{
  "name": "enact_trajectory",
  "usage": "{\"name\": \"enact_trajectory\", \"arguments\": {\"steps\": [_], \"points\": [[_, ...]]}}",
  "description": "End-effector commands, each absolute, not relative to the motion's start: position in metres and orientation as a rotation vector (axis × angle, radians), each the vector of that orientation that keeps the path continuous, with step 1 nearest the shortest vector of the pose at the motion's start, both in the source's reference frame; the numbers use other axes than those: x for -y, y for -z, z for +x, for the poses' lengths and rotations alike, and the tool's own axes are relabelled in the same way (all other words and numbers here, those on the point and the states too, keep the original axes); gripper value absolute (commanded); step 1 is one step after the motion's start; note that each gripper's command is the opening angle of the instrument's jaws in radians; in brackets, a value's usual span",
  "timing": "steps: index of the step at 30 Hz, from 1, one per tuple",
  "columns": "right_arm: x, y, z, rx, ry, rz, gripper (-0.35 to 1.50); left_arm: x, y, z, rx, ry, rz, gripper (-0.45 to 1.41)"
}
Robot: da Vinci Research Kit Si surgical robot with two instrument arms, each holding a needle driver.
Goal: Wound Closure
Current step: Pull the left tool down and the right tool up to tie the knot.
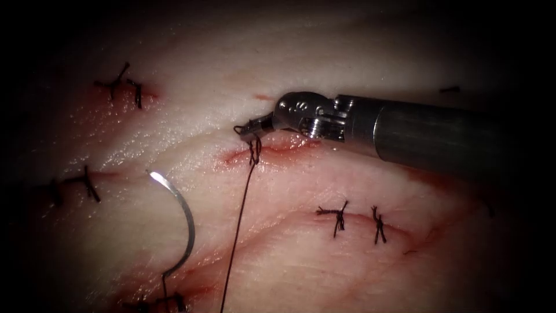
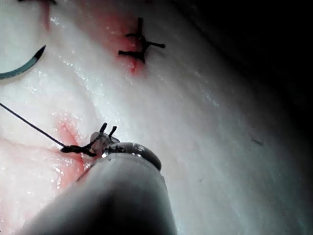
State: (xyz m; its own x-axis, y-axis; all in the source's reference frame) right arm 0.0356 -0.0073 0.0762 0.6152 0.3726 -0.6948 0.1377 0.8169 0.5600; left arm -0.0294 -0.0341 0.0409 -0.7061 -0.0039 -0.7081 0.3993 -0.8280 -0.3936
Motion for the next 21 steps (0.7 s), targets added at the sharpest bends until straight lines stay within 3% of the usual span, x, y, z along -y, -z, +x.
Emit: {"name": "enact_trajectory", "arguments": {"steps": [1, 7, 13, 21], "points": [[0.0064, -0.0762, 0.0368, -0.913, -0.146, 0.615, -0.35, 0.0345, -0.0418, -0.0301, -0.774, 2.584, 1.063, -0.45], [0.0058, -0.0763, 0.0374, -0.89, -0.16, 0.591, -0.35, 0.0353, -0.0428, -0.0305, -0.928, 2.485, 1.066, -0.45], [0.0056, -0.0764, 0.0376, -0.889, -0.168, 0.583, -0.35, 0.0374, -0.0444, -0.0301, -1.475, 2.203, 1.115, -0.45], [0.005, -0.0766, 0.0382, -0.884, -0.197, 0.567, -0.35, 0.0374, -0.0459, -0.0298, -1.775, 1.947, 1.245, -0.45]]}}
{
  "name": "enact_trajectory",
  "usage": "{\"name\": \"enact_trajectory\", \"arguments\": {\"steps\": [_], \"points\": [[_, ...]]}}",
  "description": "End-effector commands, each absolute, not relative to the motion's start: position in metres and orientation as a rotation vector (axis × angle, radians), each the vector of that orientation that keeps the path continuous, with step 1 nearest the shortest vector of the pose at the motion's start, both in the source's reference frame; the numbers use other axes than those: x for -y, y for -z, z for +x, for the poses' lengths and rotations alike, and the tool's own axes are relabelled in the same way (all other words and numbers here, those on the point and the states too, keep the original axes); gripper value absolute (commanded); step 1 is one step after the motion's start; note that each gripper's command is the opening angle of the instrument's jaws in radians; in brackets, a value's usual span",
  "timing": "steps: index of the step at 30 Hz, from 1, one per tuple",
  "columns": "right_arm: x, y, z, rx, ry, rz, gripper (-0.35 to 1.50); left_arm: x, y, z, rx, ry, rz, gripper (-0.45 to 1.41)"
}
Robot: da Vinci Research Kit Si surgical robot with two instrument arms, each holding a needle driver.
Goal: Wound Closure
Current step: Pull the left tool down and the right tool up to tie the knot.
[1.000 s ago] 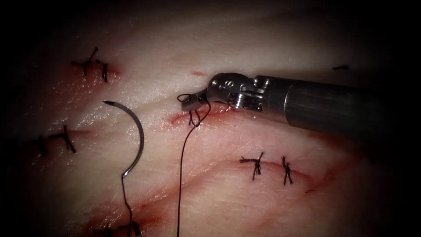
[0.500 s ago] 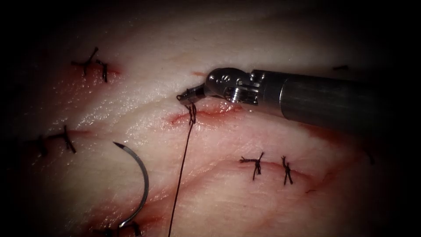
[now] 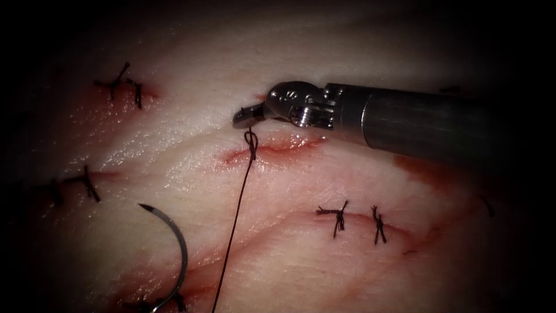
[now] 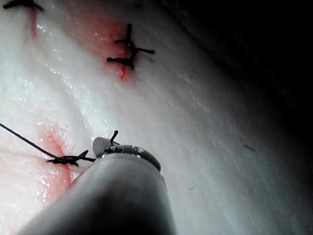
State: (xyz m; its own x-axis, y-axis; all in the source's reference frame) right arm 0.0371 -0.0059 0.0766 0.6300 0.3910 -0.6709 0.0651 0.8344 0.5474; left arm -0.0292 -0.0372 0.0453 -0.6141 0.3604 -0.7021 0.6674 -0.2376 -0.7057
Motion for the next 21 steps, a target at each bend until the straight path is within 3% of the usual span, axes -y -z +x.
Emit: {"name": "enact_trajectory", "arguments": {"steps": [1, 6, 9, 13, 21], "points": [[0.005, -0.077, 0.0382, -0.884, -0.197, 0.567, -0.35, 0.037, -0.046, -0.03, -1.777, 1.931, 1.27, -0.45], [0.005, -0.076, 0.0382, -0.882, -0.196, 0.567, -0.35, 0.037, -0.048, -0.0304, -1.682, 2.011, 1.337, -0.45], [0.006, -0.076, 0.0382, -0.882, -0.195, 0.568, -0.35, 0.035, -0.048, -0.0305, -1.55, 2.204, 1.452, 0.96], [0.006, -0.076, 0.0381, -0.884, -0.188, 0.565, -0.35, 0.029, -0.048, -0.0299, -1.364, 2.47, 1.563, 1.4], [0.006, -0.076, 0.038, -0.891, -0.177, 0.561, -0.35, 0.017, -0.046, -0.0279, -1.006, 2.862, 1.79, 1.4]]}}
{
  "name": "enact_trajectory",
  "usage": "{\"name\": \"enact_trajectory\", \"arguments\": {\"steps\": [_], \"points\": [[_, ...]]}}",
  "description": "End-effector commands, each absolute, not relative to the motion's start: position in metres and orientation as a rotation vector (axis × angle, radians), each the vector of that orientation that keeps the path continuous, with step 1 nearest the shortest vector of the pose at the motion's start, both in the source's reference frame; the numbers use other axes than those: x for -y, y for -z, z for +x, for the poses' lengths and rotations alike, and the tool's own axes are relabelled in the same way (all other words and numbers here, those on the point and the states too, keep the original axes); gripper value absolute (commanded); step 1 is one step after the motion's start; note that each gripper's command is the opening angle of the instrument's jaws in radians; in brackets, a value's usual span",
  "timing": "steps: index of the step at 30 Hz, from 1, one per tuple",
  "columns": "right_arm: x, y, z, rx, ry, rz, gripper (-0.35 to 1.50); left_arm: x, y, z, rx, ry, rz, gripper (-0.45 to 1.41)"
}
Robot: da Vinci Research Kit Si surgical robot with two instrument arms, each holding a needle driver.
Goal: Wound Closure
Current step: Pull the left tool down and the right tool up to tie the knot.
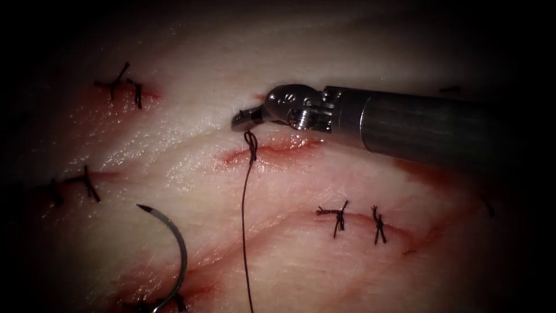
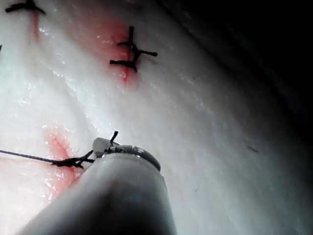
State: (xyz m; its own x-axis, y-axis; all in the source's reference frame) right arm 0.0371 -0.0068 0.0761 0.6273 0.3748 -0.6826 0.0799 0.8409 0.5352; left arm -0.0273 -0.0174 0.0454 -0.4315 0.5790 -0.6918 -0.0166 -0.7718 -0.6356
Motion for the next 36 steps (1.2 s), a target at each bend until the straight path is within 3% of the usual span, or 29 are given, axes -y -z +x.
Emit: {"name": "enact_trajectory", "arguments": {"steps": [1, 2, 7, 11, 16, 27, 36], "points": [[0.006, -0.076, 0.0381, -0.891, -0.177, 0.561, -0.35, 0.016, -0.046, -0.028, 0.726, -2.231, -1.371, 1.4], [0.006, -0.076, 0.0381, -0.891, -0.177, 0.56, -0.35, 0.013, -0.047, -0.0284, 0.595, -2.169, -1.286, 1.28], [0.006, -0.076, 0.0385, -0.892, -0.174, 0.556, -0.35, 0.009, -0.051, -0.0308, 0.342, -2.077, -1.118, 1.11], [0.007, -0.076, 0.0387, -0.894, -0.171, 0.553, -0.35, 0.008, -0.056, -0.0337, 0.276, -2.046, -1.071, 1.08], [0.007, -0.076, 0.0387, -0.894, -0.169, 0.553, -0.35, 0.008, -0.062, -0.0356, 0.322, -2.035, -1.074, 1.0], [0.007, -0.076, 0.0386, -0.894, -0.167, 0.553, -0.35, 0.01, -0.061, -0.0325, 0.503, -2.039, -1.019, 1.01], [0.008, -0.076, 0.0385, -0.895, -0.165, 0.553, -0.35, 0.012, -0.055, -0.026, 0.765, -2.472, -1.088, 1.23]]}}
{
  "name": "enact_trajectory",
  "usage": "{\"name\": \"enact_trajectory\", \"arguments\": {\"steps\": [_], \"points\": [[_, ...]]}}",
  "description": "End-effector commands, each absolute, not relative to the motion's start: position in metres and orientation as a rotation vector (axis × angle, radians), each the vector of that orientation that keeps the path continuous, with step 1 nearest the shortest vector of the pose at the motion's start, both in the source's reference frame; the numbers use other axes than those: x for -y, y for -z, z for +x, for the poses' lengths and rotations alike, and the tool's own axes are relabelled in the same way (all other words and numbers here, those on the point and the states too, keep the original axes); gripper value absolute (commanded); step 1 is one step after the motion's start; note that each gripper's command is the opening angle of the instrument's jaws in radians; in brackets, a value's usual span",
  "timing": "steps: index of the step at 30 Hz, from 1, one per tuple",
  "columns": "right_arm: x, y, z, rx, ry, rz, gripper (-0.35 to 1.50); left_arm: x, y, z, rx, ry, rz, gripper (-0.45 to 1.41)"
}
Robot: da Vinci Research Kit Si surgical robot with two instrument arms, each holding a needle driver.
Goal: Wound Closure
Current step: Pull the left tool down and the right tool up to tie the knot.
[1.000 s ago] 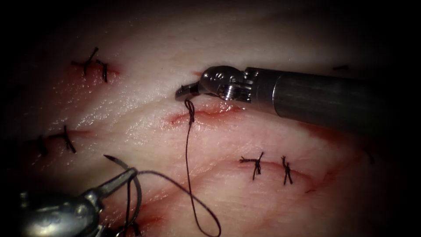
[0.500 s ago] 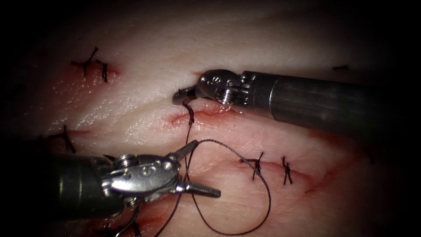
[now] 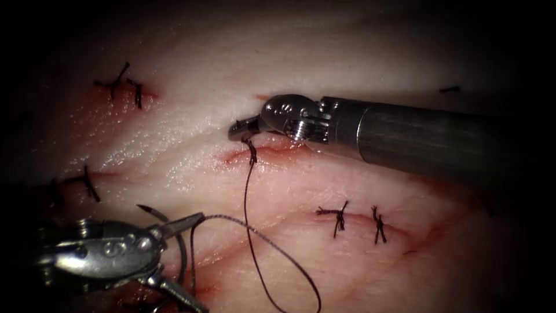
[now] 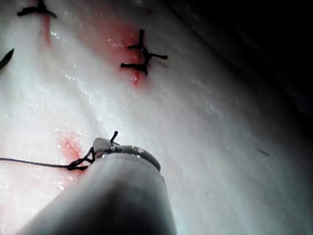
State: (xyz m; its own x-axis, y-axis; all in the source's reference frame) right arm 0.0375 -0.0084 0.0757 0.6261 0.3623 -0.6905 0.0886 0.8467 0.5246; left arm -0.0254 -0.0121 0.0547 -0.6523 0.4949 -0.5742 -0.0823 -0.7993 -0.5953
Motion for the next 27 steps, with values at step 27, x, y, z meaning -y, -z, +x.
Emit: {"name": "enact_trajectory", "arguments": {"steps": [27], "points": [[0.009, -0.075, 0.0391, -0.895, -0.154, 0.543, -0.35, 0.009, -0.08, -0.0181, 0.527, -3.403, -0.474, 1.25]]}}
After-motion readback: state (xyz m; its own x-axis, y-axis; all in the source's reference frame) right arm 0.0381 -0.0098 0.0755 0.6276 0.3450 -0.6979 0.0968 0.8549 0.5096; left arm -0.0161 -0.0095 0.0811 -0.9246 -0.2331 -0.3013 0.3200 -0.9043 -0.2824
